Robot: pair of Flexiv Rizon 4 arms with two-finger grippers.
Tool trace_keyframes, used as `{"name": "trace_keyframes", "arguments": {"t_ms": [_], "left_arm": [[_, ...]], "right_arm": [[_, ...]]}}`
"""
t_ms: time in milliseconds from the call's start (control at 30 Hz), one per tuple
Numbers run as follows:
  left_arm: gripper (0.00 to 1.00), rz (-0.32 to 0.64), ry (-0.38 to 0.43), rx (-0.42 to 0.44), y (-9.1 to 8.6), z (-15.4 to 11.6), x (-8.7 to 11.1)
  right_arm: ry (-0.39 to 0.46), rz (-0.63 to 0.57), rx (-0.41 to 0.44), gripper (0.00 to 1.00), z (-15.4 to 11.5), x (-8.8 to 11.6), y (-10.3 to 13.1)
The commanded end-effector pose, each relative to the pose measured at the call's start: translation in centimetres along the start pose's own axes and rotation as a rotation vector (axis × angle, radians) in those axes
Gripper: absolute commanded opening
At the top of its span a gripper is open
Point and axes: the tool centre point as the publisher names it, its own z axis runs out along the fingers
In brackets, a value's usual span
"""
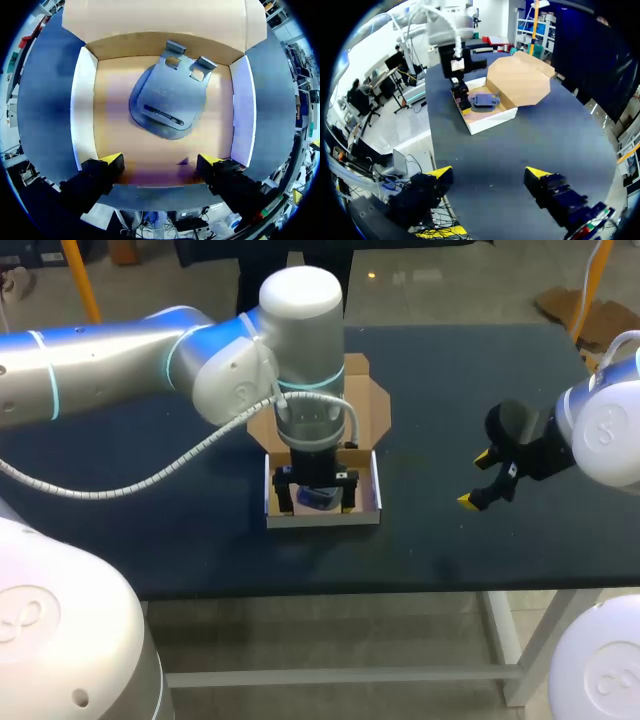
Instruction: Assemble the packaging by folding the flat box into shape, placing the metal phone stand inside, and closing the box properly
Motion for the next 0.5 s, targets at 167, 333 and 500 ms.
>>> {"name": "trace_keyframes", "arguments": {"t_ms": [167, 333, 500], "left_arm": [[1.0, -0.005, 0.0, 0.006, 2.2, 0.2, -0.6], [1.0, -0.01, -0.002, 0.005, 3.0, 0.3, -0.8], [1.0, -0.007, -0.005, 0.009, 4.1, 0.1, -0.8]], "right_arm": [[0.005, -0.002, -0.006, 1.0, -0.2, -0.1, -0.1], [0.005, -0.002, -0.006, 1.0, -0.2, -0.1, -0.1], [0.005, -0.002, -0.006, 1.0, -0.2, -0.1, -0.1]]}}
